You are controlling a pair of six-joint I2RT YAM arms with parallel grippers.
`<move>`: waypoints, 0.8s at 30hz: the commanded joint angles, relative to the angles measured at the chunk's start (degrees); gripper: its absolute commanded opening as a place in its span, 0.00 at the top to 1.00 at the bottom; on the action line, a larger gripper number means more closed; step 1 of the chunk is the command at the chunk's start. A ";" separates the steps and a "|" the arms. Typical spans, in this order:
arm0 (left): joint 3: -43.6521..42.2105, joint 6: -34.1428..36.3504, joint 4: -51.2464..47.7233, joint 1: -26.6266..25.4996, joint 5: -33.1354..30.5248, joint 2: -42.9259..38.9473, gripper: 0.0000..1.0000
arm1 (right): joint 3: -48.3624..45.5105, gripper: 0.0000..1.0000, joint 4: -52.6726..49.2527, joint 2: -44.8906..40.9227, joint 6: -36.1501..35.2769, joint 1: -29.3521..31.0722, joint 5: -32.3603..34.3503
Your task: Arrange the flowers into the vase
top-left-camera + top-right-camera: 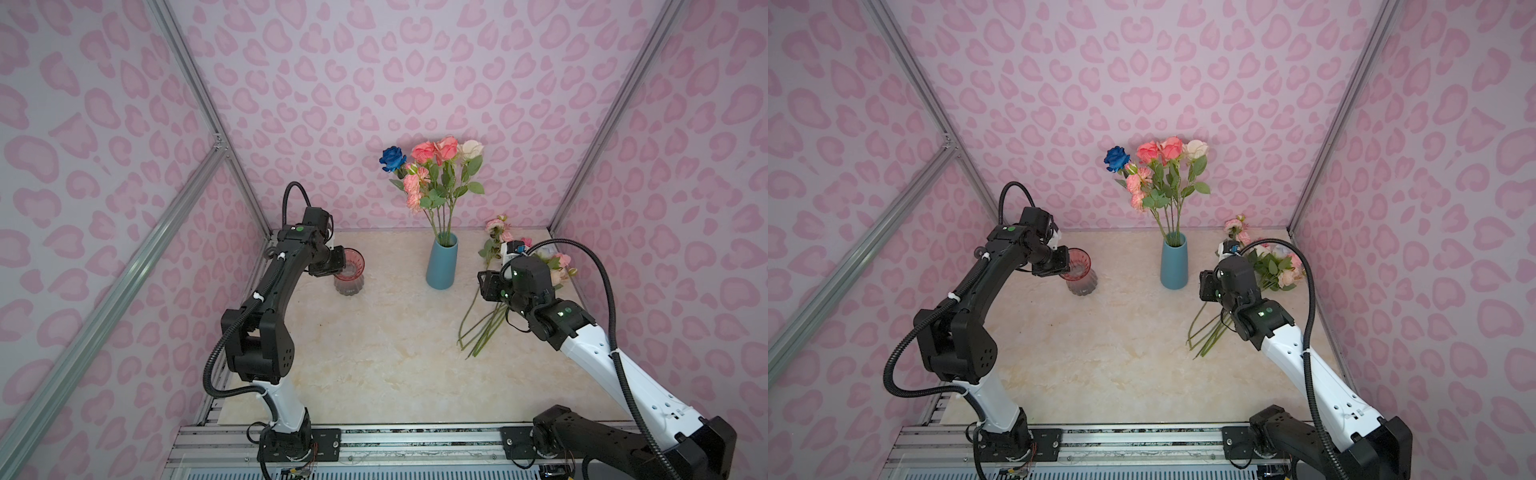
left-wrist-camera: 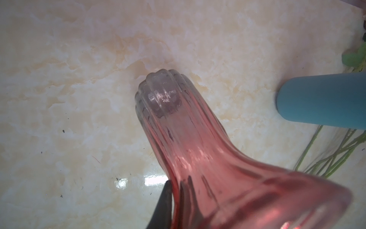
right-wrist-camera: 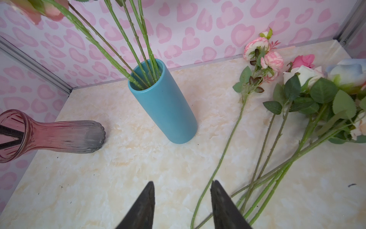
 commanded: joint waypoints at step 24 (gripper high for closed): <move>-7.67 -2.06 -3.77 -16.77 0.20 -8.56 0.97 | 3.30 0.53 -3.52 1.74 -0.26 5.19 5.48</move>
